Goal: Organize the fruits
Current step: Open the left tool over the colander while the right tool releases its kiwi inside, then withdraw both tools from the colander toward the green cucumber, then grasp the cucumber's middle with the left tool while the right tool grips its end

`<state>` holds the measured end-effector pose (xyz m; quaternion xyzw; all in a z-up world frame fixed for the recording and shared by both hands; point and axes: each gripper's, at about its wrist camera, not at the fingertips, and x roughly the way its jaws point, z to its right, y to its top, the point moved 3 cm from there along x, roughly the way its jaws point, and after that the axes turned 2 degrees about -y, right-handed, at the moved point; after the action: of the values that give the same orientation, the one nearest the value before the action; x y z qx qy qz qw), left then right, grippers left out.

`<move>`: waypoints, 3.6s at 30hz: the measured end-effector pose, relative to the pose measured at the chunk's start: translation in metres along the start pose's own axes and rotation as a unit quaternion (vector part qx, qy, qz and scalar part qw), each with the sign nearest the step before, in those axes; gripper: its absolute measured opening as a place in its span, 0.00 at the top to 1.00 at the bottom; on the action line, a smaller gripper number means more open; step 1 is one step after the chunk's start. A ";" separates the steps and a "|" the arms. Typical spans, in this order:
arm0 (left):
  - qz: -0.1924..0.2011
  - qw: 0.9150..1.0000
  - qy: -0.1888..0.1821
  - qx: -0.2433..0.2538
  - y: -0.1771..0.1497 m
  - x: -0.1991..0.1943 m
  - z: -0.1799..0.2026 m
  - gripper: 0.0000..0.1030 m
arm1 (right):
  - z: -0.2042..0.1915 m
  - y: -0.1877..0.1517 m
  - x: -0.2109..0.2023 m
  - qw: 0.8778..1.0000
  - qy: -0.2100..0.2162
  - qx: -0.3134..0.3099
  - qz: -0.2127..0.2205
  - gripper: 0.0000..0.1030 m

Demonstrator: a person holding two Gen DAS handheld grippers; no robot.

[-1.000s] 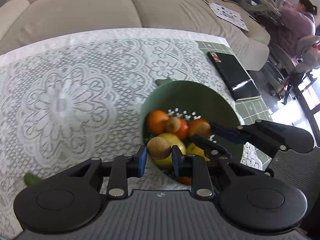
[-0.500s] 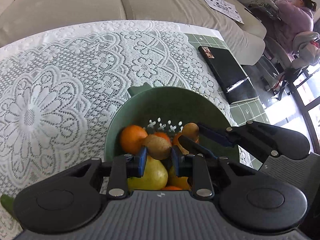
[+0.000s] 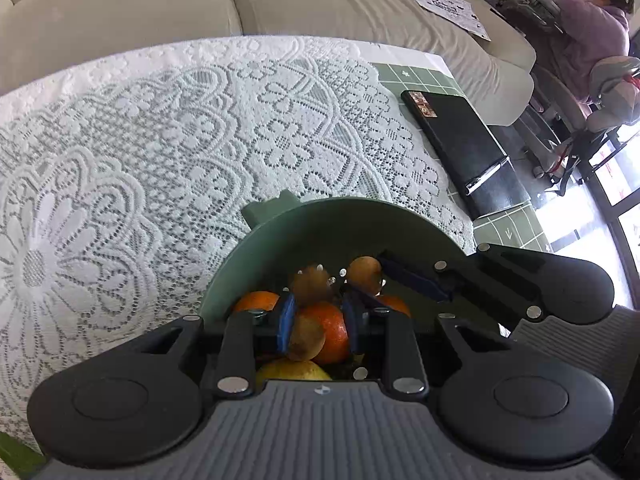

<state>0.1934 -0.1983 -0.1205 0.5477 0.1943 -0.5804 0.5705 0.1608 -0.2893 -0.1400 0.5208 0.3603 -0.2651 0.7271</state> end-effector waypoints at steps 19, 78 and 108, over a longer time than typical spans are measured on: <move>0.029 0.999 0.019 -0.019 -0.006 -0.022 -0.009 0.48 | -0.004 -0.003 -0.013 1.000 -0.009 0.012 -0.017 0.52; 0.096 0.984 0.085 -0.121 -0.154 -0.180 -0.164 0.37 | -0.186 -0.018 -0.050 0.989 0.089 0.047 -0.106 0.18; 0.049 0.983 0.094 -0.147 -0.149 -0.142 -0.212 0.37 | -0.176 0.011 -0.019 0.987 0.124 0.079 -0.072 0.75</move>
<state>0.1152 0.0867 -0.1269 0.5188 0.3036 -0.4623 0.6519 0.1142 -0.1190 -0.1539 0.5780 0.4622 -0.2780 0.6124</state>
